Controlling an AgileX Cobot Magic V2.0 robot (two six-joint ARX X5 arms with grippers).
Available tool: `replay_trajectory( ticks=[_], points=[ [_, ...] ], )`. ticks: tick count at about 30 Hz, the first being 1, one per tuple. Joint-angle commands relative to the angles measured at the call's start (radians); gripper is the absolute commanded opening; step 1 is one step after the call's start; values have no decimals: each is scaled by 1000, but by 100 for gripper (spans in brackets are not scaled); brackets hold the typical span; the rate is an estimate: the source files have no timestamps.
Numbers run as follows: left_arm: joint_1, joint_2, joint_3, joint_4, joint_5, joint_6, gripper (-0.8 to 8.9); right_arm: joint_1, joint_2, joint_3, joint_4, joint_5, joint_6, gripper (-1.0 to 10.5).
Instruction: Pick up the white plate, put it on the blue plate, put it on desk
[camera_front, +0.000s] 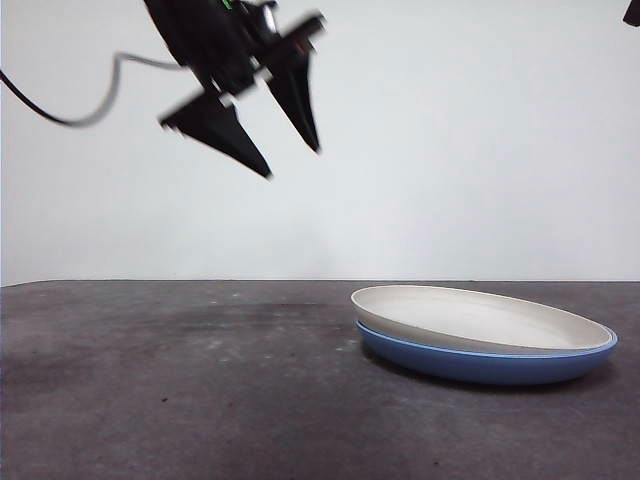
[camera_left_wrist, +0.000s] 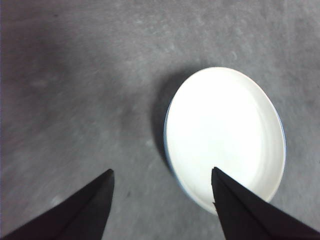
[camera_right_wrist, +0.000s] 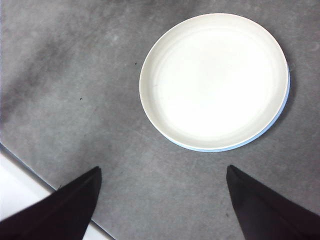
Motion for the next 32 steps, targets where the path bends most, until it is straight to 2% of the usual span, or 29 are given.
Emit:
replay_trajectory(
  ticks=[1, 7, 10, 12, 14, 18, 20, 26, 28, 30, 32],
  points=[
    [17, -48, 20, -27, -1, 49, 316, 5, 8, 20, 10, 20, 15, 402],
    [38, -188, -60, -36, -1, 68, 316, 5, 8, 20, 10, 52, 34, 402],
    [43, -272, -163, -23, -1, 74, 316, 5, 8, 20, 10, 52, 34, 402],
    [48, -372, -304, 20, 0, 74, 316, 5, 8, 20, 10, 52, 34, 402],
    [48, -479, -448, 52, 55, 71, 316, 5, 8, 20, 10, 52, 35, 402],
    [46, -642, -621, 39, 295, 93, 312, 5, 8, 20, 10, 52, 39, 402],
    [44, -675, -626, 22, 325, 102, 312, 5, 8, 20, 10, 52, 45, 402],
    [45, -699, -626, 27, 327, 101, 312, 5, 8, 20, 8, 55, 71, 402],
    [44, -699, -626, 26, 327, 101, 312, 5, 10, 20, 9, 103, 112, 402],
    [45, -699, -626, 26, 327, 101, 312, 4, 25, 20, 14, 206, 158, 402],
    [45, -699, -626, 27, 327, 102, 312, 3, 63, 20, 24, 301, 170, 402]
  ],
)
